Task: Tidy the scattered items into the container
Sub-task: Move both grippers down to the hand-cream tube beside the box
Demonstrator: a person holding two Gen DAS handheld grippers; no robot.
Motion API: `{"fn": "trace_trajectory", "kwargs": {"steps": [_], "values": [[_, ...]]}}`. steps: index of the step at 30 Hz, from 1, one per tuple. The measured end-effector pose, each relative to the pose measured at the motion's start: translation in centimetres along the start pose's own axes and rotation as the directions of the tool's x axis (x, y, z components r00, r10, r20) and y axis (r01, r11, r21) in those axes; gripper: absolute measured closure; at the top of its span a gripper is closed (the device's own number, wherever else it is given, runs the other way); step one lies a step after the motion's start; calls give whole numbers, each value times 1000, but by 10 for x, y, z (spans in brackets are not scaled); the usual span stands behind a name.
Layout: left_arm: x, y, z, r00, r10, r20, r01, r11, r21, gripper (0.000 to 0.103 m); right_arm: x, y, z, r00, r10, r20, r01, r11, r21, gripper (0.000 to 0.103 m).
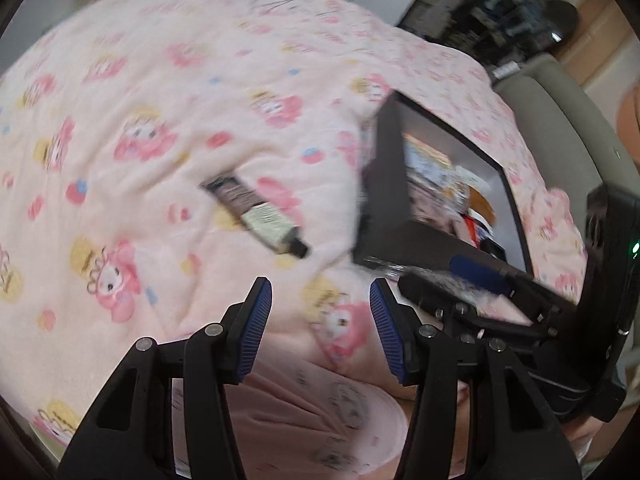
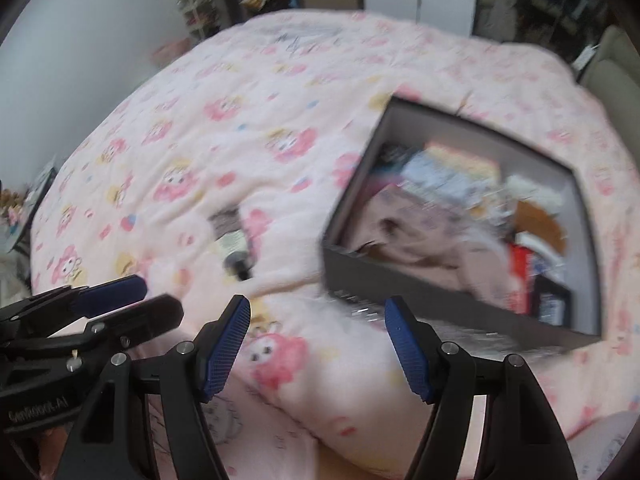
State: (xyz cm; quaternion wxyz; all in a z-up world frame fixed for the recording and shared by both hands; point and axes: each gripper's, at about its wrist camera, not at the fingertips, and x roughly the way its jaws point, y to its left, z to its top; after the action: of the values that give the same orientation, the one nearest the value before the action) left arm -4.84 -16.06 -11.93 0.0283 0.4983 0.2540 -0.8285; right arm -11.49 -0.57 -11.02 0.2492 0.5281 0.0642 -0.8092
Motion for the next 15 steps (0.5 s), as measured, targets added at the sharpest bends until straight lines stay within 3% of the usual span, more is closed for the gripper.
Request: {"fn": "trace_trajectory", "kwargs": {"steps": [4,7,15], "values": [[20,32,10,999,5,-33,-9,995,-101,51,40,3,3,990,95,-100,-90,994,58,36],[41,53,22,998,-24,-66,11,984,-180,52,62,9,6,987,90,-131,-81,994,75,36],[92,67,55,985,-88,-146,48,964,-260,51,99,24,24,981,82,-175,-72,996,60,36]]}}
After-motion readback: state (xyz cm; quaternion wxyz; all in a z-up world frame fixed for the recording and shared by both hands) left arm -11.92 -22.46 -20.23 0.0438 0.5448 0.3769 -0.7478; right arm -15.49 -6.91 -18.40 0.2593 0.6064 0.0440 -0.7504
